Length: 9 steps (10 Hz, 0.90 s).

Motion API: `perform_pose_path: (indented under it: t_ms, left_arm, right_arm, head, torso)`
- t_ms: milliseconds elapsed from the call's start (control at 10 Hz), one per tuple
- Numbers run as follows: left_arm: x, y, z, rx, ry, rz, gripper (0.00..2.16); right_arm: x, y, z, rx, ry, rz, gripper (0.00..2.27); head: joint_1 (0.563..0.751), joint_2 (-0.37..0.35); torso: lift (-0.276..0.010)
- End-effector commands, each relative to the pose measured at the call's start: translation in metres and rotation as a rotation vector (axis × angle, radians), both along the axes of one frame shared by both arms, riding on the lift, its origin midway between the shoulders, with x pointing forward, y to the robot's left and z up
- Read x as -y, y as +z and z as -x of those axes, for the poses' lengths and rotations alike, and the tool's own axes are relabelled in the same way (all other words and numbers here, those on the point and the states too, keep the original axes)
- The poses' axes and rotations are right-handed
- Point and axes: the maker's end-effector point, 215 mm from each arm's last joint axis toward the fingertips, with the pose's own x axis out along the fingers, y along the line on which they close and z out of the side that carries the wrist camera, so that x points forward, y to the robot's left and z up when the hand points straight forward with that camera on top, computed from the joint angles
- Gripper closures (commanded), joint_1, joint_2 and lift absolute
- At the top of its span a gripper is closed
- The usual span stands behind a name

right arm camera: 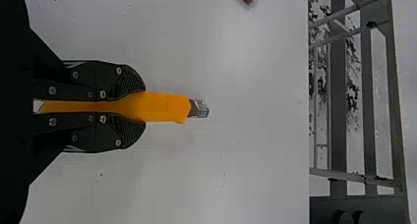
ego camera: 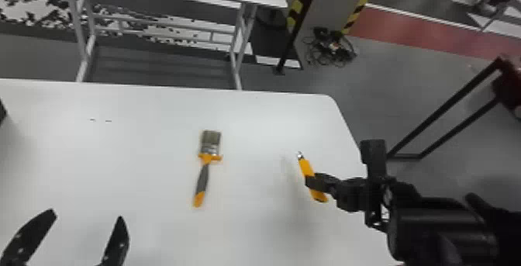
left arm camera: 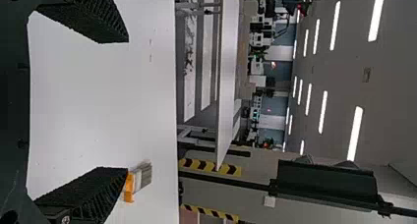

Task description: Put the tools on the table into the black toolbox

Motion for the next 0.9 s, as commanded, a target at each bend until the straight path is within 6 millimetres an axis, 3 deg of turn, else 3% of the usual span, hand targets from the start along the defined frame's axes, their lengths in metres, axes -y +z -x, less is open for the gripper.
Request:
perform_pose_path:
  t_ms: [0,400,800]
  left_arm:
    - [0.001,0.006,-0.009,-0.02,-0.013,0.029,0.05]
    - [0.001,0.023,-0.042,-0.088,-0.062,0.186,0.05]
    - [0.01,0.008,-0.066,-0.292,-0.134,0.423,0.05]
  right_arm:
    - [-0.02,0.018,0.002,0.064,0.054,0.008,2.25]
    - [-0.083,0.061,0.011,0.189,0.21,-0.004,2.25]
    - [-0.145,0.089,0.01,0.281,0.335,-0.032,2.25]
  head:
    - [0.695,-0.35]
    - [0.695,-0.308]
    - [0.695,-0.215]
  torso:
    - [-0.075]
    - [-0.075]
    - [-0.075]
